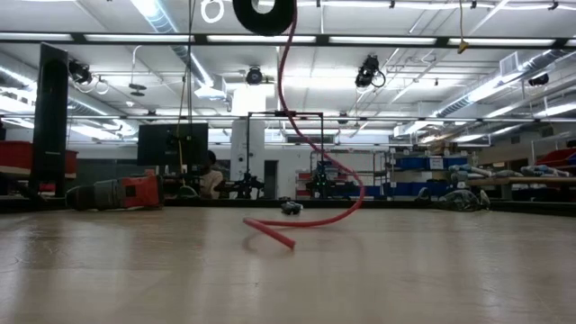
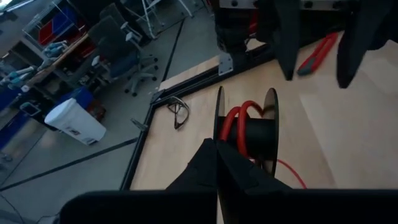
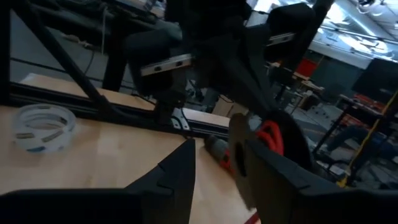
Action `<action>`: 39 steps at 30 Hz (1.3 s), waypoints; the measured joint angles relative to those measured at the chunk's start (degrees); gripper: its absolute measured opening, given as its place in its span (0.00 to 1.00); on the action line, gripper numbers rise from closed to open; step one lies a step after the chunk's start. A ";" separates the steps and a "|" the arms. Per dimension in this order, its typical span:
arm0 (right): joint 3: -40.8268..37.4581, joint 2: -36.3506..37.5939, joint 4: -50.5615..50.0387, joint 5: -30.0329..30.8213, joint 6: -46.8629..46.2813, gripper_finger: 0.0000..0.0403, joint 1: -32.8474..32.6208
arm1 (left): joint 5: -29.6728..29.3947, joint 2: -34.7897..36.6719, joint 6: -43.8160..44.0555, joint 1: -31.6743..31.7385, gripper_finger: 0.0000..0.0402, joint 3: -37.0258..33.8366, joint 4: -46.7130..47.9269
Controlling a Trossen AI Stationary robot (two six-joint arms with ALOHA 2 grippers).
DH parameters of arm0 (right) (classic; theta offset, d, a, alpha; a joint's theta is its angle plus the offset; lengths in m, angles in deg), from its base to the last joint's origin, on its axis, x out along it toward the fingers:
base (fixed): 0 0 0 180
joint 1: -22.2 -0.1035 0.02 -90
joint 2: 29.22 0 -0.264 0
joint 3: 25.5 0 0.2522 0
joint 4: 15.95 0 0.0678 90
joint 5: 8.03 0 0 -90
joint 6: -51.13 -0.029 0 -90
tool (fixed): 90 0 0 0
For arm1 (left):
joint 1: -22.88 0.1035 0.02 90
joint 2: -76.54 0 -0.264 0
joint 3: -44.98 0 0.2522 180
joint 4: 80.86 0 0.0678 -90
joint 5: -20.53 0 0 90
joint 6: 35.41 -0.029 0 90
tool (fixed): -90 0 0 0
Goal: Coil cords
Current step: Uncoil the red wire from the black spool
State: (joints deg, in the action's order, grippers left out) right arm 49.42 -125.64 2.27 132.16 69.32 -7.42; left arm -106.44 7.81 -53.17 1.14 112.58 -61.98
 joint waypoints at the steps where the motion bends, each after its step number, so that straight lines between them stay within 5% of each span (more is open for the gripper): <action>1: 0.00 0.00 0.02 0.25 0.02 0.33 0.21 | -0.07 -0.29 -0.01 0.00 0.00 0.00 -0.10; 16: -0.04 -0.04 -8.80 10.09 -3.30 0.31 0.60 | -4.37 -1.04 -1.51 -0.17 0.00 -0.02 0.70; 30: -0.04 -0.04 -13.18 8.02 -15.64 0.29 3.72 | -5.38 -0.96 -4.52 -0.50 0.00 -0.02 -1.39; 39: -0.02 -0.04 -5.49 7.61 -6.22 0.29 3.32 | -5.93 -0.96 -4.52 -0.52 0.00 -0.02 -1.35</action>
State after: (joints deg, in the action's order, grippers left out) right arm 49.40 -125.69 -3.22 139.77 63.10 -4.10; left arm -112.38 6.85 -57.69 0.62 112.56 -63.33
